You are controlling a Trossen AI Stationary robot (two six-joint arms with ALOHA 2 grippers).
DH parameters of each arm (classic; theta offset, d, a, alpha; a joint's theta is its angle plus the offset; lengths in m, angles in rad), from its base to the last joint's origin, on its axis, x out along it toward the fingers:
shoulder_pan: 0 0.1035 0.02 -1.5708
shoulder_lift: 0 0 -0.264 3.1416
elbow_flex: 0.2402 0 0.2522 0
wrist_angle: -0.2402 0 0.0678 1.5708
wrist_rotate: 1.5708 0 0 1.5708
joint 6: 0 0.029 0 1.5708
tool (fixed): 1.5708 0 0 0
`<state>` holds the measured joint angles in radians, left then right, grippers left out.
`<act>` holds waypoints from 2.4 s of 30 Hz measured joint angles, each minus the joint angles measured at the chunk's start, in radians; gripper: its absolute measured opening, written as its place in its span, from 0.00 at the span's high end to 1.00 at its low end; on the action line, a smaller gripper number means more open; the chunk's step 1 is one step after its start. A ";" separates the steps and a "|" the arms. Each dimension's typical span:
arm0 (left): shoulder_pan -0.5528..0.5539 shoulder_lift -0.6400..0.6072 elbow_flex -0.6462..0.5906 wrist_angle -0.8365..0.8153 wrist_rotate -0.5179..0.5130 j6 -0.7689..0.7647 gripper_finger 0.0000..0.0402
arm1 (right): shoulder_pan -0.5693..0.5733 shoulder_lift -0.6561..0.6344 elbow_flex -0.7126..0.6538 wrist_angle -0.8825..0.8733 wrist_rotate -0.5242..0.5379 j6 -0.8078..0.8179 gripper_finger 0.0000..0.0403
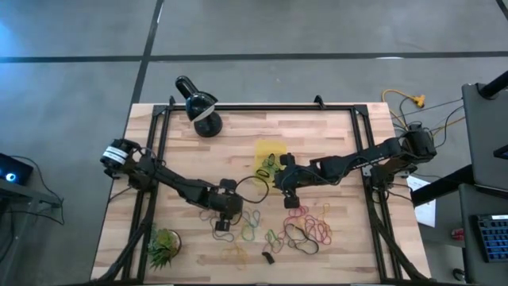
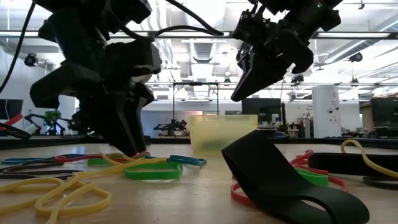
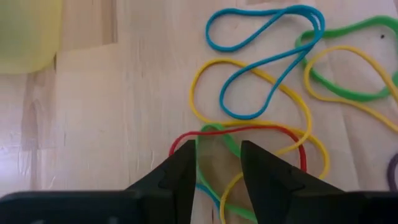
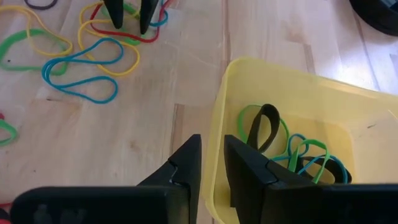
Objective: Pick and place rubber bands into bin
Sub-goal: Put the green rubber band into the yellow bin
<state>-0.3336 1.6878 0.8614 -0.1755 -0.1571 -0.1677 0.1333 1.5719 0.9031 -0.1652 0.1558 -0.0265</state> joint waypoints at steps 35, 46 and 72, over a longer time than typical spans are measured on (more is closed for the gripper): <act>0.019 -0.022 0.005 -0.001 0.009 0.024 1.00 | 0.000 0.000 -0.021 0.030 0.000 -0.005 0.84; 0.019 -0.046 -0.001 -0.045 0.074 -0.011 1.00 | 0.000 0.000 -0.021 0.029 0.000 -0.003 0.84; 0.024 -0.001 -0.002 -0.028 0.062 -0.035 0.79 | 0.000 0.000 -0.021 0.042 0.000 0.000 0.84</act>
<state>-0.3094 1.6864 0.8591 -0.2031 -0.0949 -0.2031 0.1329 1.5721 0.8822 -0.1234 0.1562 -0.0261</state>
